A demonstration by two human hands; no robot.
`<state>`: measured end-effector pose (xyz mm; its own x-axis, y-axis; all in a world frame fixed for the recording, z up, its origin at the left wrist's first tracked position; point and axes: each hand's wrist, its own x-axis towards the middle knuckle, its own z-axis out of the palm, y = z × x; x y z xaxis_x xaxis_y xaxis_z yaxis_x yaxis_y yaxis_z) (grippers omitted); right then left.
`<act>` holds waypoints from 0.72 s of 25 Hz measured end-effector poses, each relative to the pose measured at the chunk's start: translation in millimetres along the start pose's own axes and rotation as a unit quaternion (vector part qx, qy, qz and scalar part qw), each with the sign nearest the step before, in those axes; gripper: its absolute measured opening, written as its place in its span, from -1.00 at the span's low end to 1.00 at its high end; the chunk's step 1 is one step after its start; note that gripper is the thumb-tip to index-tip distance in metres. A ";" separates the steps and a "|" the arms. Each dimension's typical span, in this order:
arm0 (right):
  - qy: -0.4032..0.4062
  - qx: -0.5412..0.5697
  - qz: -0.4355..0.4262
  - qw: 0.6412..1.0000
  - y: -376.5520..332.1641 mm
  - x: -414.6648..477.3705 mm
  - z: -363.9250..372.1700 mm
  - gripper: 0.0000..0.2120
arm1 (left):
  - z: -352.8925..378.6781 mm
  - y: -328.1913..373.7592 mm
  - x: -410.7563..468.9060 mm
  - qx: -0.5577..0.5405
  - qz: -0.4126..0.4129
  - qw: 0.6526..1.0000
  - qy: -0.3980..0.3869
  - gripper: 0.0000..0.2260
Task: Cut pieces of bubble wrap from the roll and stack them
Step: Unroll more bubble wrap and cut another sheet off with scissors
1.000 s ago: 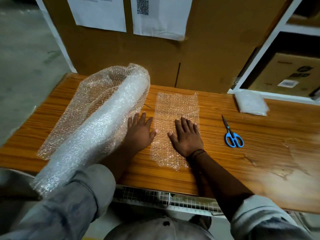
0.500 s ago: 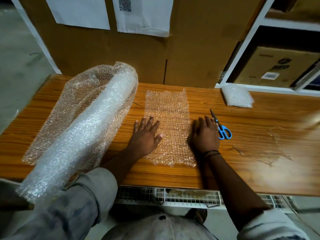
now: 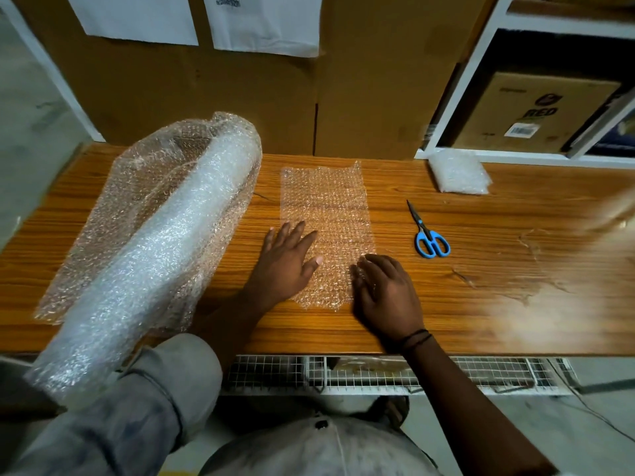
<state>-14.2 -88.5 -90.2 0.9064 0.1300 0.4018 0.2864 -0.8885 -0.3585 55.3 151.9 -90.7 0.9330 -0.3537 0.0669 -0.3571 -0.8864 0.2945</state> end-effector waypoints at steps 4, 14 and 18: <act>-0.047 -0.018 -0.017 0.999 5.2 -20.6 3.3 -0.73 | 7.1 -3.9 -14.0 -0.035 0.031 0.999 -0.012 -0.37; -0.047 -0.026 -0.018 0.998 -6.9 -22.7 -1.6 -0.70 | 3.0 -4.7 -19.5 -0.046 0.059 0.997 0.021 -0.47; -0.026 -0.019 0.001 0.999 -15.3 -17.0 -0.3 -0.70 | 4.4 1.6 -20.2 -0.050 0.071 0.996 0.029 -0.51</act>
<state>-34.1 -77.2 -91.3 0.9219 0.1508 0.3568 0.2740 -0.9049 -0.3256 35.6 156.3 -95.8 0.8757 -0.4524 0.1688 -0.4817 -0.7939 0.3710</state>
